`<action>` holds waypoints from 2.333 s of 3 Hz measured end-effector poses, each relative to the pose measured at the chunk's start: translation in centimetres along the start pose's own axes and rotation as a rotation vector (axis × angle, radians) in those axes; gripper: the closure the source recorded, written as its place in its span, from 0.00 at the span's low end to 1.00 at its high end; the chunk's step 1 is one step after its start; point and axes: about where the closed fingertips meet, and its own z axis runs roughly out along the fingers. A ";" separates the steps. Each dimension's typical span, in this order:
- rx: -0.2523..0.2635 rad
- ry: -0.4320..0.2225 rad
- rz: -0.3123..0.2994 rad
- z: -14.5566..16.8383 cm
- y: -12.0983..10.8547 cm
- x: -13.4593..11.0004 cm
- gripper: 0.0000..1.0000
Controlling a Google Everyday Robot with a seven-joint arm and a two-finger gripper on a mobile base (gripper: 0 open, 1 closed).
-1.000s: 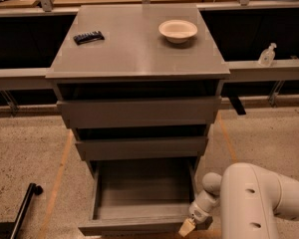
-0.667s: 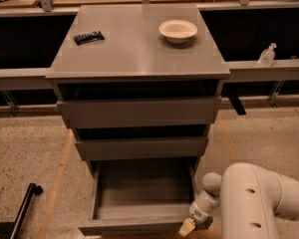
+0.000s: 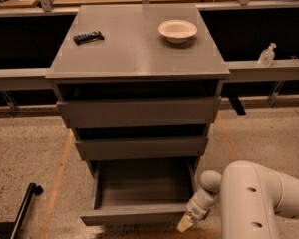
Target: Close bottom drawer
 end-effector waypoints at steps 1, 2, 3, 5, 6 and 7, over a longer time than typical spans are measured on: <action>-0.004 0.002 0.000 0.3 0.1 0.1 0.61; 0.049 0.007 -0.037 -0.2 -0.9 -1.1 0.63; 0.101 0.003 -0.076 -1.5 -3.5 -2.3 0.85; 0.186 -0.018 -0.142 -3.7 -4.7 -3.8 1.00; 0.225 -0.032 -0.156 -4.2 -4.8 -4.5 1.00; 0.242 -0.026 -0.184 -2.8 -6.9 -5.8 1.00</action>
Offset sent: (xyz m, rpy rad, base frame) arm 0.0424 0.0022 0.0011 -0.0579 -0.1437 0.0488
